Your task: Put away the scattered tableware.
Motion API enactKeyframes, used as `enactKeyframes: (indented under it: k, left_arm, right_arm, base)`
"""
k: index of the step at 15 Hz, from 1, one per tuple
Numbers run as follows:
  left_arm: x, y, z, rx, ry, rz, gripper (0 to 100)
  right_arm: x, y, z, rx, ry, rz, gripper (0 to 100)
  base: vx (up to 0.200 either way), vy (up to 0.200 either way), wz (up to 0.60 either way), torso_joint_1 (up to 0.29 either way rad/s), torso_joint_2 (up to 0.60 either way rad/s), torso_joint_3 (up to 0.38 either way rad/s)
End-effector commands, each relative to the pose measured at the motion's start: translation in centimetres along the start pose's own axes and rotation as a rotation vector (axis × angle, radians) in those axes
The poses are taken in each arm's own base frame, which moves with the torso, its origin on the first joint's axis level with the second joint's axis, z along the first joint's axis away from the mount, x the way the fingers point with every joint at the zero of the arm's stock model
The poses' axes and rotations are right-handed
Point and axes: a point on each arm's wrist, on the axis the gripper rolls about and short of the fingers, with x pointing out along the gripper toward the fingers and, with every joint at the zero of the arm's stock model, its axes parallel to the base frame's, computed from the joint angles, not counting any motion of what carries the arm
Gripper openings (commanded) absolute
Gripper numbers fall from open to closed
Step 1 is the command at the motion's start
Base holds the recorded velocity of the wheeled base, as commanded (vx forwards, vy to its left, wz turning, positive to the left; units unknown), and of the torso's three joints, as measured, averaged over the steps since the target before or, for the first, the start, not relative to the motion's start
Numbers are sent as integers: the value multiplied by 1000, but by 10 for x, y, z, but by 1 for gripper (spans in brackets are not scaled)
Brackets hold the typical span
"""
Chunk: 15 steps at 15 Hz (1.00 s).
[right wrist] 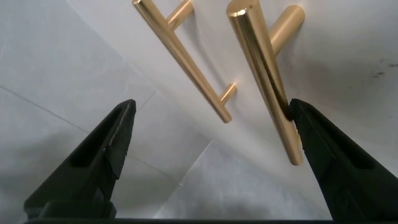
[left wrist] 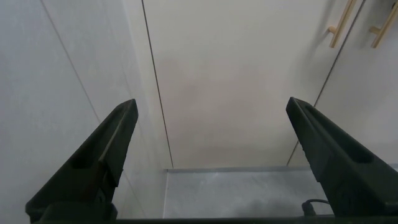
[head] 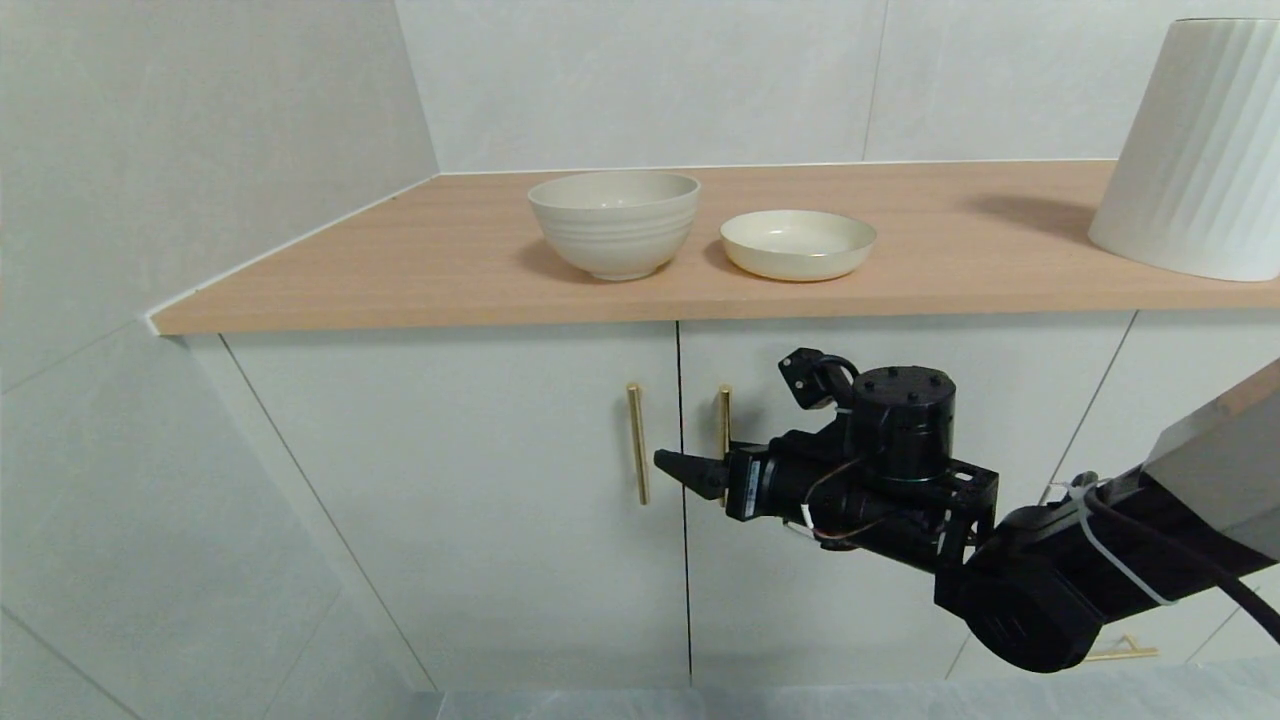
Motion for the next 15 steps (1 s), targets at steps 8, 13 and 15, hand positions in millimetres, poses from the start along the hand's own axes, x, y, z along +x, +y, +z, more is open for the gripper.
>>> enactKeyframes:
  k: [8,13,15]
  left_arm:
    - [0,0,0,0,0,0,100]
    - [0,0,0,0,0,0,100]
    - [0,0,0,0,0,0,100]
  right_arm:
    - [-29,18,1,1,63,120,100]
    - [-50,24,-2,4,104,177,100]
    - [-61,27,1,6,120,202,100]
  base:
    - [0,0,0,0,0,0]
    - [0,0,0,0,0,0]
    - [0,0,0,0,0,0]
